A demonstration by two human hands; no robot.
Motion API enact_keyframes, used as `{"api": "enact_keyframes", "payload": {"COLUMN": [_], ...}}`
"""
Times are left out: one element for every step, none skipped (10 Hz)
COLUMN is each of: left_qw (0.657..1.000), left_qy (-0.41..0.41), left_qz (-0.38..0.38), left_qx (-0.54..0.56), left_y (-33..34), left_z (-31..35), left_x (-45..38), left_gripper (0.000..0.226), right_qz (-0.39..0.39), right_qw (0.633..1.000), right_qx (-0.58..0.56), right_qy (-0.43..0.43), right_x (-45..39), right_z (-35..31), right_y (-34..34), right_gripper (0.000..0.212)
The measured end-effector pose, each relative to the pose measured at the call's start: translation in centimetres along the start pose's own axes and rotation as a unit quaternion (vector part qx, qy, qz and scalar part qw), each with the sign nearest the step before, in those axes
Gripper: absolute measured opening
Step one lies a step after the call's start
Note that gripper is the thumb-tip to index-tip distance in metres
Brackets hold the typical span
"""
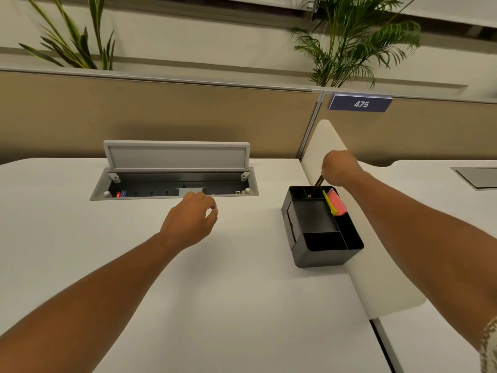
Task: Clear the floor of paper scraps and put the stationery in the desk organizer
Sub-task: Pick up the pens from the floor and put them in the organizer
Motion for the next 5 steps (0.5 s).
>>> {"api": "enact_keyframes", "payload": {"left_qw": [1.000,1.000,0.999,0.998,0.998], "left_qy": [0.010,0.026,0.042,0.054,0.056], "left_qz": [-0.004,-0.013,0.003,0.014,0.032], "left_qx": [-0.001,-0.008,-0.015,-0.027,-0.028], "left_y": [0.1,-0.3,-1.0,-2.1,-2.7], "left_z": [0.8,1.5,1.8,2.0,1.7], "left_x": [-0.4,-0.9,-1.0,-1.2,-1.3], "left_gripper": [0.026,0.026,0.025,0.025,0.023], "right_qz": [-0.013,-0.013,-0.011,0.012,0.040], "right_qw": [0.999,0.998,0.997,0.995,0.991], "right_qx": [-0.029,-0.053,-0.071,-0.096,-0.127], "right_qy": [0.002,0.014,0.023,0.021,0.008], "right_x": [0.9,1.5,2.1,2.7,2.8], "right_z": [-0.3,-0.4,-0.4,0.2,0.0], "right_y": [1.5,2.6,2.9,2.6,2.0], "right_gripper": [0.028,0.036,0.037,0.043,0.050]}}
Point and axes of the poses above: each hand's wrist, its own x-axis away from the middle knuckle, its own y-axis out of the palm, z = x × y, the point moved 1 cm from there along -x, towards the middle knuckle, and after that the axes turned 9 degrees about y, right-handed, at the moved point
